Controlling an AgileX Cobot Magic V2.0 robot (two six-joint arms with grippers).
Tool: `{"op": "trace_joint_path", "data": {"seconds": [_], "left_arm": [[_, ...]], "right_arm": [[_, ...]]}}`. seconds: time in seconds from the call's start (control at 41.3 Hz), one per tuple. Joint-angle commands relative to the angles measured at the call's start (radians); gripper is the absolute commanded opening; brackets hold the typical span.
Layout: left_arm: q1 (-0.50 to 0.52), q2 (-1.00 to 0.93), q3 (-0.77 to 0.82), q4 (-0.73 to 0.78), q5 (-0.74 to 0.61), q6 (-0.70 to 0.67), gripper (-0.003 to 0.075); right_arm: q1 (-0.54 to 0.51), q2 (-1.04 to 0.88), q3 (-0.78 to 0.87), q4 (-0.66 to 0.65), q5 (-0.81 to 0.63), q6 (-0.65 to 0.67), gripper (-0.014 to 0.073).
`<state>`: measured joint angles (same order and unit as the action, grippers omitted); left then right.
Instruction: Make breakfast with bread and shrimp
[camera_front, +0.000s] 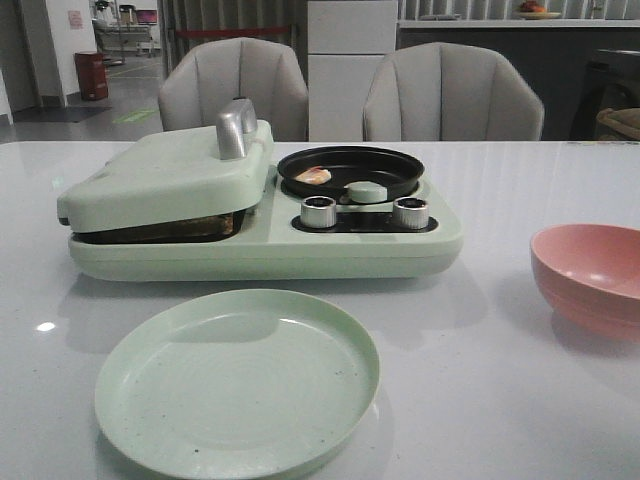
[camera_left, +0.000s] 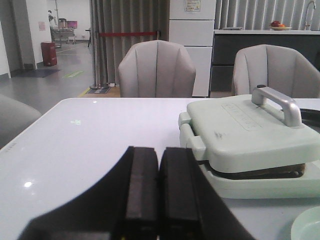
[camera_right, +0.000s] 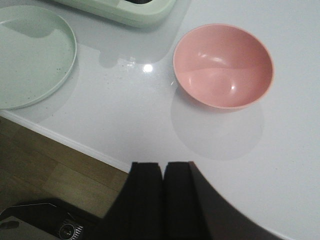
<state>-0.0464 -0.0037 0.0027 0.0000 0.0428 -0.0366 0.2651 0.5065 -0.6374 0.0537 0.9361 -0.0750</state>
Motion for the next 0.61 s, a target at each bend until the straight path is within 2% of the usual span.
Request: {"op": "trace_joint_path", "data": {"seconds": [0.0, 0.121, 0.242, 0.412, 0.581], "left_arm": [[0.003, -0.018, 0.031, -0.012, -0.089, 0.0, 0.0101], [0.003, -0.018, 0.031, -0.012, -0.089, 0.0, 0.0101], [0.003, -0.018, 0.031, -0.012, -0.089, 0.0, 0.0101], [0.003, -0.018, 0.031, -0.012, -0.089, 0.0, 0.0101], [0.003, -0.018, 0.031, -0.012, -0.089, 0.0, 0.0101]], "right_arm": [[-0.005, -0.002, -0.023, 0.0, -0.066, -0.002, 0.0013], [-0.035, -0.087, 0.009, 0.0, -0.092, -0.002, 0.0013], [-0.12, -0.221, 0.113, 0.006, -0.281, -0.002, 0.0013], [-0.238, -0.407, 0.32, 0.006, -0.618, -0.002, 0.0013], [-0.314, -0.507, 0.475, 0.007, -0.787, -0.002, 0.0013]]}}
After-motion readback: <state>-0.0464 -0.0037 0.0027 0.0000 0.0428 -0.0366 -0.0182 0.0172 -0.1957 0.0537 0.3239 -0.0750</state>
